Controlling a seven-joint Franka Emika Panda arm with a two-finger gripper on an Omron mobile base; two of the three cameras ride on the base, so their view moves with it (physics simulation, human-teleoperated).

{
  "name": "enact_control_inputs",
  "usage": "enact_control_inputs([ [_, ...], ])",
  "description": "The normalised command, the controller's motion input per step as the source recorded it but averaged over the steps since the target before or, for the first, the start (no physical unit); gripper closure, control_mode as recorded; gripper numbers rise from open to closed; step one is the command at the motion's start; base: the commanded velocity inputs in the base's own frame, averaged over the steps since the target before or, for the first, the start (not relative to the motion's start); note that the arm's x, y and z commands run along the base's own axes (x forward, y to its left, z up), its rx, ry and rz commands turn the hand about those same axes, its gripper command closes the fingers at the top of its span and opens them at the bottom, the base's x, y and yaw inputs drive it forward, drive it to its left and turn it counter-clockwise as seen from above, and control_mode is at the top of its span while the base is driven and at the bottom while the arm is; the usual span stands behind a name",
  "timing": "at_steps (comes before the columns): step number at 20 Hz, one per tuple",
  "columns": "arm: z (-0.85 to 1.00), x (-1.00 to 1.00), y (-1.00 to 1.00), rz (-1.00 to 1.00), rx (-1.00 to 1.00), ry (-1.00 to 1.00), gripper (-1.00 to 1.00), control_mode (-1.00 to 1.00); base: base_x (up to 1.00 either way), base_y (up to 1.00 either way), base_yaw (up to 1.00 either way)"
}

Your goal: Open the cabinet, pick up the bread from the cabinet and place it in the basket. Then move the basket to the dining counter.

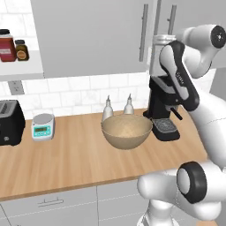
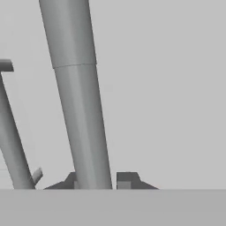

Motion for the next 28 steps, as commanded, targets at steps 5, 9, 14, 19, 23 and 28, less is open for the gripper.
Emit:
enact_control_inputs([
  [5,0.38,-1.00,-0.78,0.02,0.00,0.00,1.00,-1.00,0.00,0.00,0.00],
  [9,0.31,-1.00,-0.97,0.00,0.00,0.00,1.00,-1.00,0.00,0.00,0.00],
  [14,0.08,-1.00,-0.53,0.00,-0.02,0.04,-1.00,-1.00,0.00,0.00,0.00],
  [19,0.02,-0.69,-0.11,0.00,-0.02,0.11,-1.00,-1.00,0.00,0.00,0.00],
  [23,0.00,-0.40,-0.17,0.00,0.00,0.10,-1.00,-1.00,0.00,0.00,0.00],
  [28,0.00,-0.55,0.72,-0.07,0.06,0.05,-1.00,-1.00,0.00,0.00,0.00],
])
